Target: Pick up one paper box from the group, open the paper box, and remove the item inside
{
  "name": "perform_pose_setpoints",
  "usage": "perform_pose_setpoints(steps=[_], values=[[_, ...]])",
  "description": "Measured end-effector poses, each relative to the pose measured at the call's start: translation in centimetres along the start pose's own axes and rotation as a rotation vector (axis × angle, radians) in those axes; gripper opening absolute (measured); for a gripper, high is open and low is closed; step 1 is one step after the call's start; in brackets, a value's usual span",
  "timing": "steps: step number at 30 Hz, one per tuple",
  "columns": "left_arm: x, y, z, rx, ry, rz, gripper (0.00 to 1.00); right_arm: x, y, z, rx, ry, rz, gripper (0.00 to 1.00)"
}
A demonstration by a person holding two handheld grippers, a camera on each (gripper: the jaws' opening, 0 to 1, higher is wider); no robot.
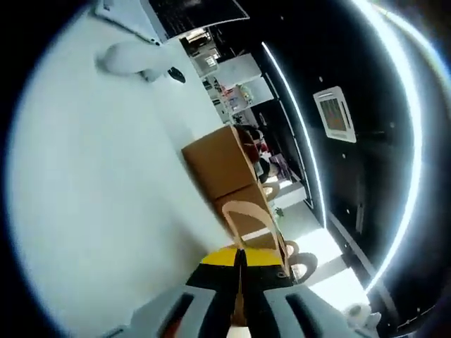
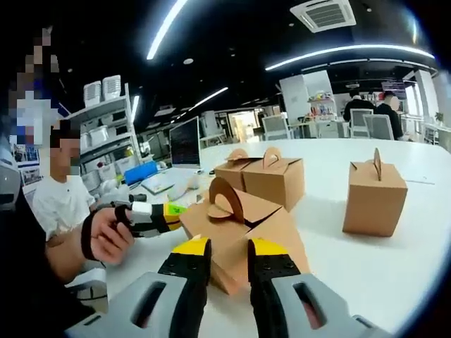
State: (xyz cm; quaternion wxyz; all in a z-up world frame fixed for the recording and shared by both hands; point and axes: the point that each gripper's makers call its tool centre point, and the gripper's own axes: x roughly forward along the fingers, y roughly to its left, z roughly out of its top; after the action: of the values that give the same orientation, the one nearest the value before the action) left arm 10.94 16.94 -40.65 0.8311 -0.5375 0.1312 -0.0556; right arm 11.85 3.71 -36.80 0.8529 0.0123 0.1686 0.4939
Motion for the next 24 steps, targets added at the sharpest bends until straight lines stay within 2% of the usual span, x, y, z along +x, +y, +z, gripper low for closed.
perform_pose_setpoints(steps=[5,7,13,20,22,24], values=[[0.4,0.4,-0.5,-0.021,0.033,-0.003,0.04,0.0,0.0,0.0,-0.005,0.003,-0.003,0.22],[0.4,0.6,-0.5,0.006,0.033,-0.001,0.04,0.0,0.1,0.0,-0.021,0.007,-0.007,0.22],[0.9,0.8,-1.5,0.041,0.058,0.005,0.04,-0.1,-0.1,-0.1,0.005,-0.003,0.007,0.22],[1.0,0.5,-1.9,0.058,0.072,0.007,0.04,-0.1,0.0,-0.1,0.018,-0.011,0.019,0.22],[1.0,0.4,-2.0,0.031,0.063,-0.001,0.04,-0.1,0.0,-0.1,0.024,-0.014,0.023,0.22],[1.3,0.8,-1.3,-0.067,0.011,-0.010,0.04,-0.2,-0.5,0.0,0.034,-0.020,0.018,0.19]])
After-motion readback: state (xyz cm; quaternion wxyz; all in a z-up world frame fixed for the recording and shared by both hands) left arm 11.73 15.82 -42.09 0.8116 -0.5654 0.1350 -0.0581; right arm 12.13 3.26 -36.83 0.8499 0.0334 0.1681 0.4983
